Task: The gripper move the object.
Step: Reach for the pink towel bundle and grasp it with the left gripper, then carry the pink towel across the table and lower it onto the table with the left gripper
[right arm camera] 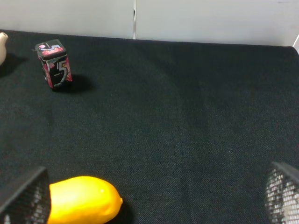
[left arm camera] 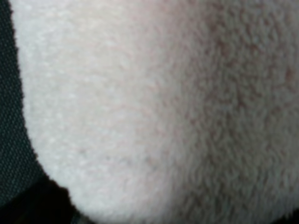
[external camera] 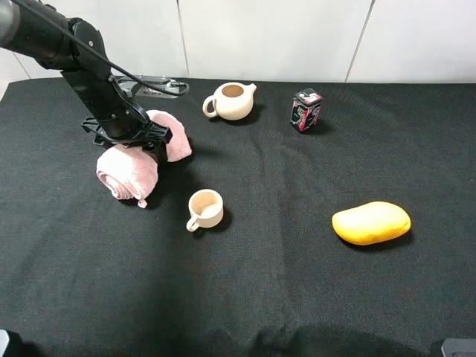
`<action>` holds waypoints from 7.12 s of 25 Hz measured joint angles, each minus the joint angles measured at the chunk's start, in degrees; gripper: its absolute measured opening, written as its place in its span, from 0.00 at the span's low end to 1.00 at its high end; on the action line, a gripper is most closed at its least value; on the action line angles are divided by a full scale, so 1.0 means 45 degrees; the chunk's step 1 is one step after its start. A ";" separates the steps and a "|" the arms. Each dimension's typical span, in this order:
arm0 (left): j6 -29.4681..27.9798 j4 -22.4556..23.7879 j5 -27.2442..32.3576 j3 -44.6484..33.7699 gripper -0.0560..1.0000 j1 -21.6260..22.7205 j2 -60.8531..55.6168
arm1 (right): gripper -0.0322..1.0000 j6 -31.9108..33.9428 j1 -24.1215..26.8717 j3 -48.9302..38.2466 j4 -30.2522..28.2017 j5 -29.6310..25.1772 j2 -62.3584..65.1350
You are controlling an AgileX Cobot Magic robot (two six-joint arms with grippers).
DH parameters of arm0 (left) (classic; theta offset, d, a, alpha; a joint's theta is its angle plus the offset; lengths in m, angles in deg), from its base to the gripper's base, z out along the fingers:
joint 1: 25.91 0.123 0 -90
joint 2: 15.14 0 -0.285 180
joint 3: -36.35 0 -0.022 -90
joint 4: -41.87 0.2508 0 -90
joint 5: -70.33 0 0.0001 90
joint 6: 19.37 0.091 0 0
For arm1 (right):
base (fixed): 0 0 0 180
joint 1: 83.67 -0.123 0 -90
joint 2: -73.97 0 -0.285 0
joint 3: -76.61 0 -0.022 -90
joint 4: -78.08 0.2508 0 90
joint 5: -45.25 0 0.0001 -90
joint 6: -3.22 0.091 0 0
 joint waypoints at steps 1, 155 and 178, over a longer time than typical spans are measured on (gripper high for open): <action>0.0000 0.0045 0.0000 0.0000 0.80 0.0000 0.0000 | 0.70 0.0000 0.0000 0.0000 0.0000 0.0000 0.0000; -0.0075 0.1534 0.5461 0.7572 0.56 -0.5901 0.0184 | 0.70 0.0000 0.0000 0.0000 0.0000 0.0000 0.0000; 0.0227 0.1534 0.4054 0.7572 0.56 -0.8392 0.0184 | 0.70 0.0000 0.0000 0.0000 0.0000 0.0000 0.0000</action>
